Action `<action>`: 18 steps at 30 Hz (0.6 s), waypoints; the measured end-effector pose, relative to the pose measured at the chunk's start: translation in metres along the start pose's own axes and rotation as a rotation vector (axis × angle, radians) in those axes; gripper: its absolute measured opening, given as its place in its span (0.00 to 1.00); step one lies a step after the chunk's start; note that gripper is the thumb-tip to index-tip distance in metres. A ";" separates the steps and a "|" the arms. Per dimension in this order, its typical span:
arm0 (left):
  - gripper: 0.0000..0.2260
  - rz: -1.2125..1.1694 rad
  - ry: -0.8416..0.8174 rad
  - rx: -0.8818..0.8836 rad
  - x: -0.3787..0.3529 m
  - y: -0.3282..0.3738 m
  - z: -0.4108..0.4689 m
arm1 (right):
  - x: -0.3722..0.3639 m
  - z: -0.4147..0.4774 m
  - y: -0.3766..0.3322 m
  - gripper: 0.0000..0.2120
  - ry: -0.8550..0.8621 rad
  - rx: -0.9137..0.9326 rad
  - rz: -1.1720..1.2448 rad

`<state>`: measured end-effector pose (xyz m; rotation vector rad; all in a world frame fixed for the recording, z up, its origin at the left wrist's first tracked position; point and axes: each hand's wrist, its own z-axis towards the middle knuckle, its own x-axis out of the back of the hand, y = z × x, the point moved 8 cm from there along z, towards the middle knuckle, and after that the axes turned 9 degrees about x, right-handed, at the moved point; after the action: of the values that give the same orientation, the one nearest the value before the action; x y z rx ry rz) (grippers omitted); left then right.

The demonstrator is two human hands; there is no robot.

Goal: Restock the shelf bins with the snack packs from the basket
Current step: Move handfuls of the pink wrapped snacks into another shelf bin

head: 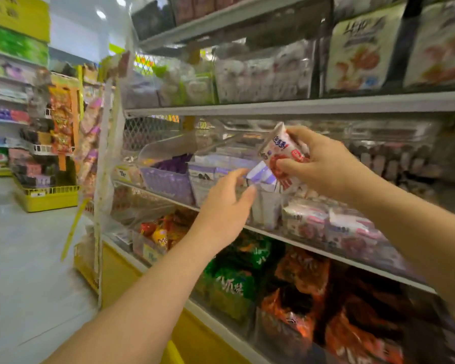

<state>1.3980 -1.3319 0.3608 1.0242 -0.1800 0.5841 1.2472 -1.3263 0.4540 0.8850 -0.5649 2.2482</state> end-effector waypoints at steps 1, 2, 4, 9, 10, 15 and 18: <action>0.20 0.112 0.031 -0.051 -0.003 0.007 0.002 | 0.009 0.003 0.012 0.26 -0.013 -0.033 -0.141; 0.19 0.204 0.047 -0.109 -0.009 0.016 0.005 | 0.017 0.005 0.025 0.27 -0.039 -0.070 -0.271; 0.18 0.333 0.035 -0.205 -0.023 0.031 0.010 | 0.026 0.010 0.054 0.28 -0.103 -0.150 -0.484; 0.19 0.559 -0.035 -0.288 -0.052 0.039 0.023 | 0.018 0.030 0.114 0.27 -0.184 -0.355 -0.573; 0.19 0.576 -0.029 -0.300 -0.053 0.039 0.025 | 0.014 0.035 0.120 0.26 -0.165 -0.388 -0.554; 0.16 0.584 -0.003 -0.353 -0.051 0.033 0.031 | -0.017 0.060 0.130 0.30 -0.198 -0.302 -0.661; 0.15 0.554 0.004 -0.392 -0.050 0.030 0.030 | -0.022 0.062 0.141 0.33 -0.375 -0.193 -0.605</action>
<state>1.3441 -1.3648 0.3788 0.5842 -0.5629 1.0062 1.1882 -1.4698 0.4596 1.1966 -0.5712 1.4720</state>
